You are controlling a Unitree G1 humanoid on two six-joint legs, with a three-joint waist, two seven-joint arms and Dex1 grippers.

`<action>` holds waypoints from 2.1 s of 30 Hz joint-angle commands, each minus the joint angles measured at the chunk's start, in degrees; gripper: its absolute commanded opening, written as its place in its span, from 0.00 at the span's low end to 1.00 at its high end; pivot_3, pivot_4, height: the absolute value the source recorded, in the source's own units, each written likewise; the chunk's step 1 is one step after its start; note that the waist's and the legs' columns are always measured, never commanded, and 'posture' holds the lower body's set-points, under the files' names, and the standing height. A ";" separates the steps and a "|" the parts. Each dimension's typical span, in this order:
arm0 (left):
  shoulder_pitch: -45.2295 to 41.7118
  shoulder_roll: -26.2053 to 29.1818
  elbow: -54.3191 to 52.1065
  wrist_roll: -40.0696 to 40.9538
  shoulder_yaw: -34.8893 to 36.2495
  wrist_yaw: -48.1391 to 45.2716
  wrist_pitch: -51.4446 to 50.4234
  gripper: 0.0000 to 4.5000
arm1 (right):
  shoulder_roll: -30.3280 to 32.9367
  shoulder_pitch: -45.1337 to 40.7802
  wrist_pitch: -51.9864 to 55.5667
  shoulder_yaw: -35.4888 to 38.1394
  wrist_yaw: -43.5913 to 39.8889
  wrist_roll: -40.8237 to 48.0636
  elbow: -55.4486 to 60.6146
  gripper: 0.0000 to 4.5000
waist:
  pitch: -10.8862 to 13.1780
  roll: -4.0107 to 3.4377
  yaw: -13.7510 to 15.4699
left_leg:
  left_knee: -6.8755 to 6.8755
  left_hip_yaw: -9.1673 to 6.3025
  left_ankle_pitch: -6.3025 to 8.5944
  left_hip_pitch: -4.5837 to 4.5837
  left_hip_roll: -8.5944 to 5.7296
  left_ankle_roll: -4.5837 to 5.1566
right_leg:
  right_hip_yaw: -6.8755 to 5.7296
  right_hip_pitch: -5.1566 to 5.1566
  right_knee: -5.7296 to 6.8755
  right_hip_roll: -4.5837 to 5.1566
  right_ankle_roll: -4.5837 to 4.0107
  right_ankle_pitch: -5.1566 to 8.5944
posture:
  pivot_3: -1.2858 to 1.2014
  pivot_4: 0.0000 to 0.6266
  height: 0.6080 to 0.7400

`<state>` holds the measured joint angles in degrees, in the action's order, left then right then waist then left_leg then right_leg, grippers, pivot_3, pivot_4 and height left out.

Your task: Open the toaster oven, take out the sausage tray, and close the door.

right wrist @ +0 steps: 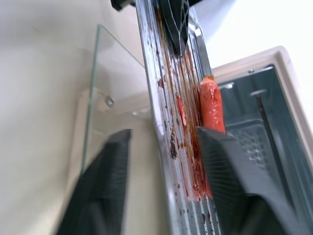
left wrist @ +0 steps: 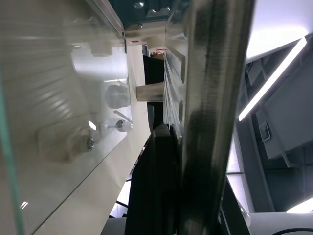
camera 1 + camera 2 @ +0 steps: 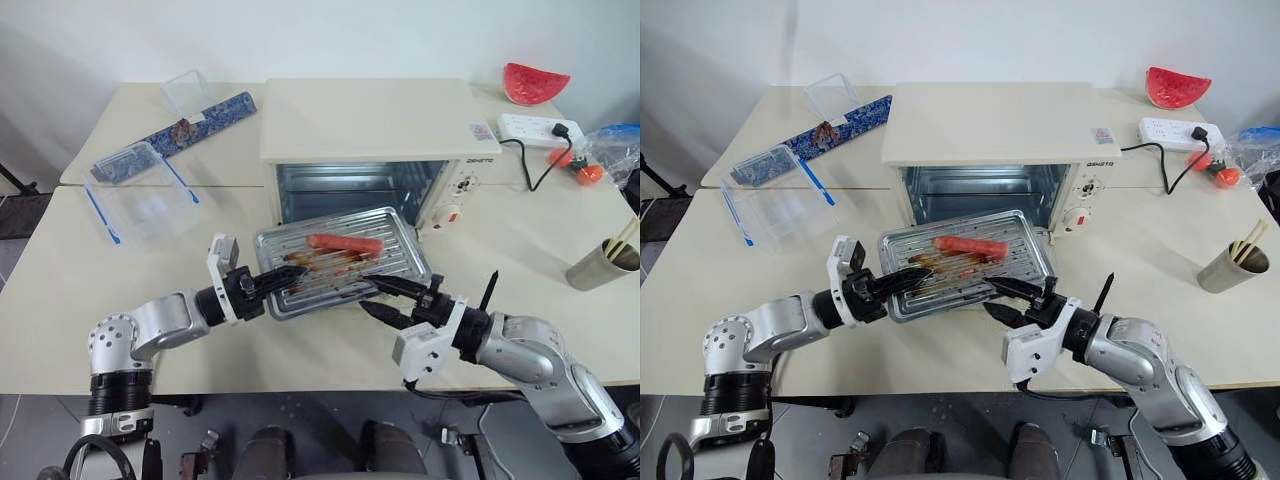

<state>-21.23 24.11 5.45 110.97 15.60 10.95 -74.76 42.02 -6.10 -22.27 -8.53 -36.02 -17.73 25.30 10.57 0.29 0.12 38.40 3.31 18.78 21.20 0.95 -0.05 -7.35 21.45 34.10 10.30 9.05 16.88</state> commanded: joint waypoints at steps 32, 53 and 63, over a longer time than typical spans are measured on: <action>39.76 3.25 -5.24 2.03 33.22 -27.46 5.42 0.00 | 3.16 -5.10 -14.13 10.13 -10.43 22.97 -45.58 0.00 | 0.00 0.00 -0.31 | -0.03 0.21 0.05 -0.13 0.07 0.09 | 0.40 0.06 -0.13 0.04 -0.09 0.04 | 0.52 0.24 1.00; 35.79 3.88 -1.99 2.03 34.98 -22.95 6.93 0.00 | -1.37 -10.07 11.20 13.94 -26.26 43.70 -32.71 0.00 | -0.01 0.00 -0.51 | -0.08 0.23 0.14 -0.11 0.15 0.10 | 0.40 0.13 -0.18 -0.06 -0.11 0.02 | 0.52 0.24 1.00; 35.88 7.47 -0.26 2.03 31.89 -23.13 5.25 0.00 | -6.05 -17.86 14.09 18.54 -18.47 44.26 -32.03 0.00 | -0.01 0.00 -0.36 | -0.08 0.26 0.15 -0.11 0.16 0.08 | 0.44 0.18 -0.13 -0.06 -0.11 0.01 | 0.52 0.24 1.00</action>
<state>14.22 30.23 5.46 111.29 47.70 -11.38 -68.72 36.40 -23.01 -8.48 8.00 -56.05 25.35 -8.17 10.56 0.30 -0.25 38.31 3.57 18.93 21.10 1.11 0.03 -6.91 21.65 33.97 10.25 8.93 16.89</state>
